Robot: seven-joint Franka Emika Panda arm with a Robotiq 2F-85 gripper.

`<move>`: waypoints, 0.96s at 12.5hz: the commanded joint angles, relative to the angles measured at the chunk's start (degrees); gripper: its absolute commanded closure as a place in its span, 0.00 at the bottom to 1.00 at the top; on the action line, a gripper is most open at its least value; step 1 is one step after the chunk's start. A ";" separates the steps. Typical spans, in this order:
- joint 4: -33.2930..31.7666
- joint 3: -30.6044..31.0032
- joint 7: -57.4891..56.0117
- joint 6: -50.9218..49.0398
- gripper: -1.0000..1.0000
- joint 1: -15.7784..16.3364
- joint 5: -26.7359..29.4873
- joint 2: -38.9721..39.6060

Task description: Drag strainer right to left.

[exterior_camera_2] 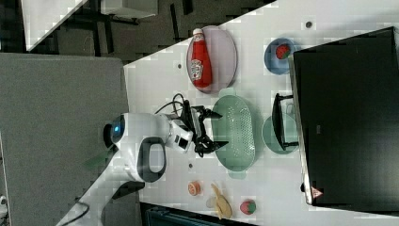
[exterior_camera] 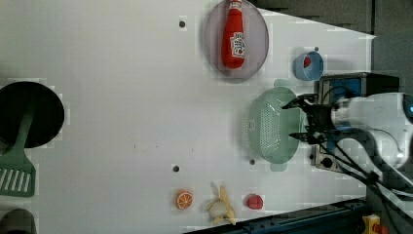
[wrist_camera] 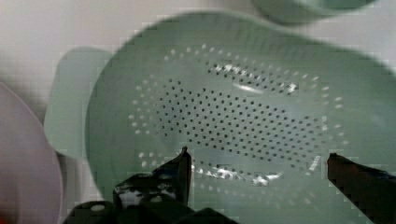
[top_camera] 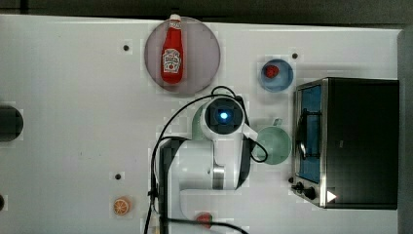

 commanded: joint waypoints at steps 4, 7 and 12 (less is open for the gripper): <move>-3.51 2.07 11.46 15.14 0.00 1.21 0.06 9.45; -3.63 2.19 11.47 17.61 0.00 2.00 0.07 11.56; -3.62 2.21 13.44 18.02 0.00 4.13 0.24 12.37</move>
